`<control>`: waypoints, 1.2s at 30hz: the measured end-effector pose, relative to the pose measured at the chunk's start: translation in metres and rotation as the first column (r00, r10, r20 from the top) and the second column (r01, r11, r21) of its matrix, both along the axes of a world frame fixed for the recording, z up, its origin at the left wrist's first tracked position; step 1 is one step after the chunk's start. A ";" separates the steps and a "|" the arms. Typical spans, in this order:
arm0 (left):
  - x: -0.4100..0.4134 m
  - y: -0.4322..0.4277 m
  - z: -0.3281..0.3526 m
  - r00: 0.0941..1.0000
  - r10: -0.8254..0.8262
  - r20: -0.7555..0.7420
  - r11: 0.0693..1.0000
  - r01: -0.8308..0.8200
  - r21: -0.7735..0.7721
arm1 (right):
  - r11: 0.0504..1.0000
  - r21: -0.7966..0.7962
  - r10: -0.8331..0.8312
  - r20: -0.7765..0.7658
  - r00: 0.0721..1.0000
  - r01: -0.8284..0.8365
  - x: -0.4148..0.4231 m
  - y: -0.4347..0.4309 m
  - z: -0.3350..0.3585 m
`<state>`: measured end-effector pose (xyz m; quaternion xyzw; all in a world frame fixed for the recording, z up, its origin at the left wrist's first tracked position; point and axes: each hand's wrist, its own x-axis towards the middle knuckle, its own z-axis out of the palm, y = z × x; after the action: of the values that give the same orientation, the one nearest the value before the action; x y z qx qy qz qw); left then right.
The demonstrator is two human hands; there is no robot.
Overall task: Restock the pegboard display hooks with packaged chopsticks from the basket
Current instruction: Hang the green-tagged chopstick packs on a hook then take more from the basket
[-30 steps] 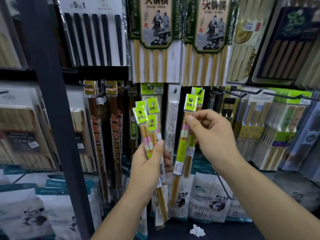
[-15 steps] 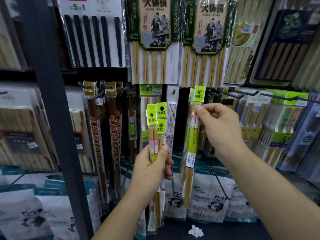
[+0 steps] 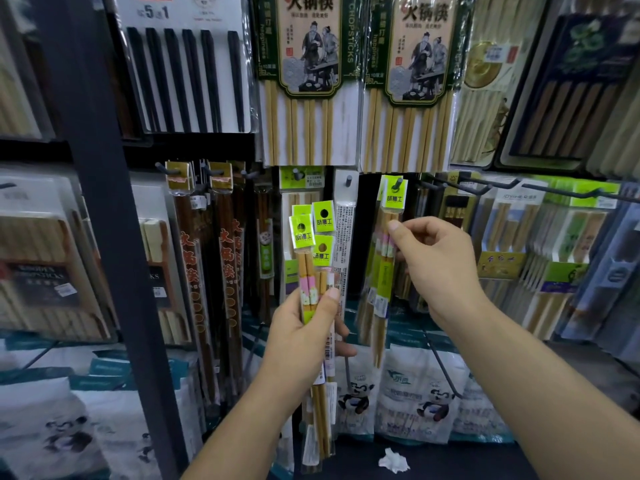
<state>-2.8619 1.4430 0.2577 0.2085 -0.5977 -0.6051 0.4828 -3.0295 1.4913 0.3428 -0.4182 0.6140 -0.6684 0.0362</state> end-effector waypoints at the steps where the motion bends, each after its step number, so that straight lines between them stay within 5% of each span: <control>1: 0.000 0.000 0.001 1.000 -0.002 -0.004 1.000 0.002 -0.003 | 1.000 0.002 -0.020 -0.002 1.000 0.020 0.000 0.000 -0.002; 6: 0.001 0.003 0.004 1.000 -0.001 -0.031 0.997 -0.001 -0.076 | 0.998 -0.004 -0.067 -0.032 0.997 0.066 0.010 0.006 -0.013; 13: -0.002 0.009 0.007 0.995 -0.077 -0.067 0.994 0.072 -0.080 | 0.949 0.094 0.307 -0.070 0.949 -0.300 0.040 0.015 -0.016; 20: -0.002 0.000 0.001 0.997 0.060 -0.050 0.991 -0.066 -0.116 | 0.975 0.010 0.220 -0.104 0.970 -0.221 0.033 0.015 -0.005; 36: 0.001 0.003 0.003 0.999 -0.027 -0.038 1.000 0.027 -0.001 | 0.993 -0.041 0.113 0.084 0.990 -0.110 0.017 0.007 0.013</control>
<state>-2.8605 1.4457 0.2608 0.1887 -0.5914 -0.6152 0.4859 -3.0126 1.4988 0.3557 -0.4235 0.5754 -0.6936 0.0923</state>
